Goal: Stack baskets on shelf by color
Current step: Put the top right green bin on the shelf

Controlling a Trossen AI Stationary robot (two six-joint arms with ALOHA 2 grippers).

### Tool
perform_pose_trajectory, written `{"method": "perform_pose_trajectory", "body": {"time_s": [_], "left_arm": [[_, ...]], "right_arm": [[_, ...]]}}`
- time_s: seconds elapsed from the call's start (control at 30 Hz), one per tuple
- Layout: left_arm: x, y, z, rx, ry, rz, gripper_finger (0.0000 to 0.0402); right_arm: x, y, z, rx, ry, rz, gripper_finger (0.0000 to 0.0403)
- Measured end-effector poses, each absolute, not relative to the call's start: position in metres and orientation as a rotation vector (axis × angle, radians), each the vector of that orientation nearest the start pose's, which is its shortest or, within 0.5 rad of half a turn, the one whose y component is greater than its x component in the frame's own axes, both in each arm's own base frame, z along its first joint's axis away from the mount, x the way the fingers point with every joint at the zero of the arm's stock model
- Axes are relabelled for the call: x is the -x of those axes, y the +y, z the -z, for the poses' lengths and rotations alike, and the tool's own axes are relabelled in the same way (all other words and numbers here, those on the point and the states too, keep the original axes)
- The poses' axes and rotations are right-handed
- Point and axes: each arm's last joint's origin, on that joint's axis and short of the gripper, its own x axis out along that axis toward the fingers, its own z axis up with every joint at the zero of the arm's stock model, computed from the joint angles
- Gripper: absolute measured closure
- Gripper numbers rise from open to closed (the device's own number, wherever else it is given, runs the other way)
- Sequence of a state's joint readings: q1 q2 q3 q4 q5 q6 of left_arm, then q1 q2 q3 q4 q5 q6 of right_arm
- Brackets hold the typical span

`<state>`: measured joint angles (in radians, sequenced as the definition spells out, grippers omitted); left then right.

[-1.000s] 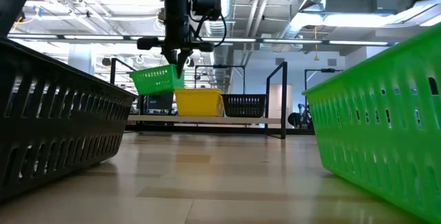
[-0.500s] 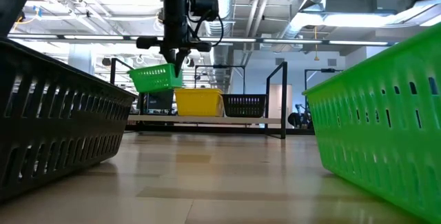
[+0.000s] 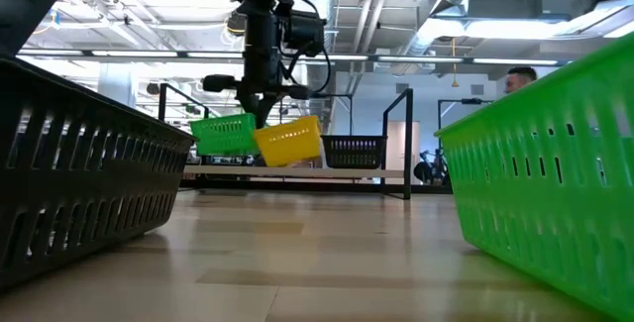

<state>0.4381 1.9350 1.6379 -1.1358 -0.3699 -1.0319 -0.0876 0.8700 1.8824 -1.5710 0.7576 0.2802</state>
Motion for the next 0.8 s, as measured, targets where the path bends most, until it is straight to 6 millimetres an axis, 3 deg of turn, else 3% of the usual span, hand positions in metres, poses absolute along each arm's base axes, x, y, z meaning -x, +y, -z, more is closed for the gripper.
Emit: {"method": "perform_pose_trajectory", "body": {"time_s": [0.8], "left_arm": [[-0.3370,0.1666,-0.2417,0.851,0.994,-1.388,0.0401]], "right_arm": [[-0.0022,-0.0202,-0.4978,-0.043,0.435,0.882,0.0402]]}}
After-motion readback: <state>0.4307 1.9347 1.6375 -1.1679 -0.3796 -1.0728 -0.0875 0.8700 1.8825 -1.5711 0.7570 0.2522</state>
